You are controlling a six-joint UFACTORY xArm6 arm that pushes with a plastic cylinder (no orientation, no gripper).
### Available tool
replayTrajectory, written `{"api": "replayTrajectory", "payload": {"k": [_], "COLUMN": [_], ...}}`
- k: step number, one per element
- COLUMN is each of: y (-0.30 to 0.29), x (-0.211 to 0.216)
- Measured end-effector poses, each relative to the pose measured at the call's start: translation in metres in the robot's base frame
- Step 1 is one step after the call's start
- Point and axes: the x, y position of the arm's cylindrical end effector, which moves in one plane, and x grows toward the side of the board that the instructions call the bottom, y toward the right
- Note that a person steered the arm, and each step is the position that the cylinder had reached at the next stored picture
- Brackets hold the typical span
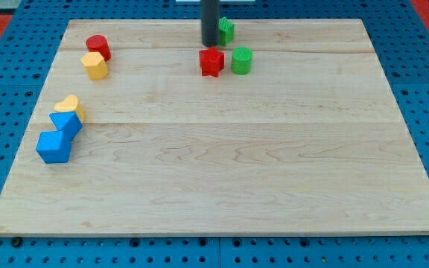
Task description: Move the yellow hexagon away from the red circle
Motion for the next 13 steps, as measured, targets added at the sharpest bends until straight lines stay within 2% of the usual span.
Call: {"api": "replayTrajectory", "payload": {"k": [2,4,5,8,9,11,13], "y": [-0.049,-0.103,-0.116,-0.127,-0.152,-0.248,-0.223], "x": [0.002,0.044,0.045,0.090,0.101,0.101,0.085]}}
